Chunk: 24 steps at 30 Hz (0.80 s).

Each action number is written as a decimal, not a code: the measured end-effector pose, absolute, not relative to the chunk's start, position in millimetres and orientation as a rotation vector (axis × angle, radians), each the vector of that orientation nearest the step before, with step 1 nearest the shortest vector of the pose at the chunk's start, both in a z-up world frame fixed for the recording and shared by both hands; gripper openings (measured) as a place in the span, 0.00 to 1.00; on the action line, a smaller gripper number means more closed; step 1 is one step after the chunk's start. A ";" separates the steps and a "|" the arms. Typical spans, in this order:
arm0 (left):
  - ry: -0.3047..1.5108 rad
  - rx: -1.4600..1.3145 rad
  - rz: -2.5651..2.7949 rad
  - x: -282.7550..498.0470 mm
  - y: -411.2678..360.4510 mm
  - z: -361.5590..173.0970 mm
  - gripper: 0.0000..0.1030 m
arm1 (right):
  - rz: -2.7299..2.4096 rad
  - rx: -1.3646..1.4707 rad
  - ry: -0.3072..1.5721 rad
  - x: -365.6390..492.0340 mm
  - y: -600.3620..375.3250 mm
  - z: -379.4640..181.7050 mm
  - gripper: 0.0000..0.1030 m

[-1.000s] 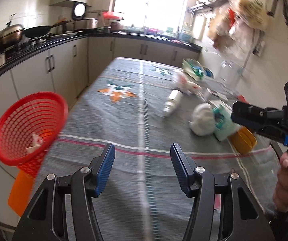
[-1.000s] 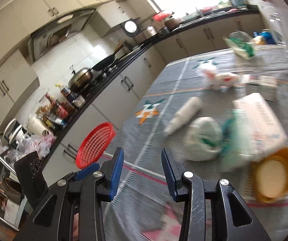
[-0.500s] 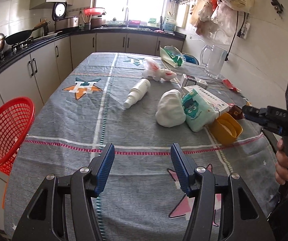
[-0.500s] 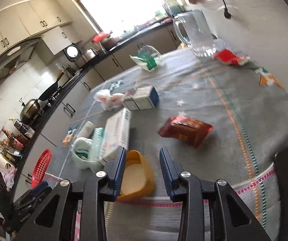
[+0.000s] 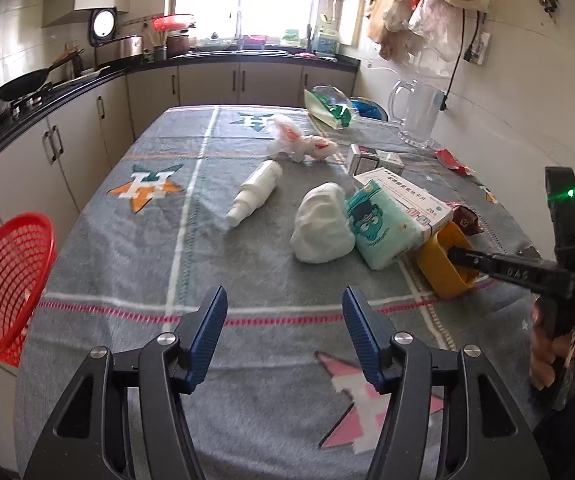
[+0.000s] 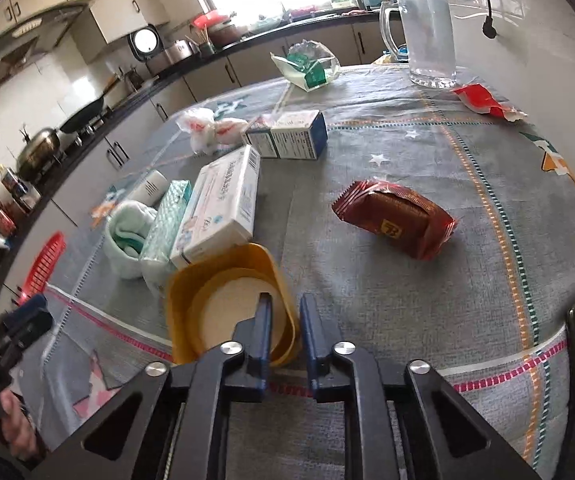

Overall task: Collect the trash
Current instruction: 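Move both open grippers back toward the items on the table, then grasp the orange round container with the right gripper while the left grasps the white cloth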

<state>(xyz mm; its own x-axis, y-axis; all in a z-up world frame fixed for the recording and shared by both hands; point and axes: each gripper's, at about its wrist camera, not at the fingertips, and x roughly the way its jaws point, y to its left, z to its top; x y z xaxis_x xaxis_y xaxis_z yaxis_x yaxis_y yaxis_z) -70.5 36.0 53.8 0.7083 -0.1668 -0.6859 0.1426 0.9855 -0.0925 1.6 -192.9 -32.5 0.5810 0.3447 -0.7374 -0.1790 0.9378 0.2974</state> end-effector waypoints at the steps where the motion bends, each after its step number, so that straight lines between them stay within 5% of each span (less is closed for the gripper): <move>1: 0.761 -0.028 -0.171 -67.1 33.0 56.5 0.59 | 0.307 0.187 0.893 1.5 -192.1 -32.3 0.12; 18: 0.863 -0.006 -0.152 28.4 -13.5 36.3 0.64 | 0.247 0.285 0.669 -13.5 -221.0 -8.4 0.07; 20: 0.878 -0.011 -0.147 33.1 -12.9 28.7 0.56 | 0.248 0.278 0.644 -16.2 -220.1 -4.8 0.07; 21: 0.888 -0.014 -0.149 33.9 -11.2 25.3 0.42 | 0.252 0.272 0.629 -18.7 -219.0 -2.6 0.07; 24: 0.880 -0.031 -0.169 28.7 -7.3 22.2 0.32 | 0.272 0.257 0.600 -23.4 -214.6 2.1 0.07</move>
<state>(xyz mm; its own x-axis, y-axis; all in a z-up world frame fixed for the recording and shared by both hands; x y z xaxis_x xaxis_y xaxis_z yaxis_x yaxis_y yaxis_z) 28.7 -7.3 22.2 0.6249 -0.1604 -0.7640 0.1346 0.9861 -0.0969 -23.4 -214.6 2.1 0.7916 0.3243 -0.5179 -0.1762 0.9327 0.3148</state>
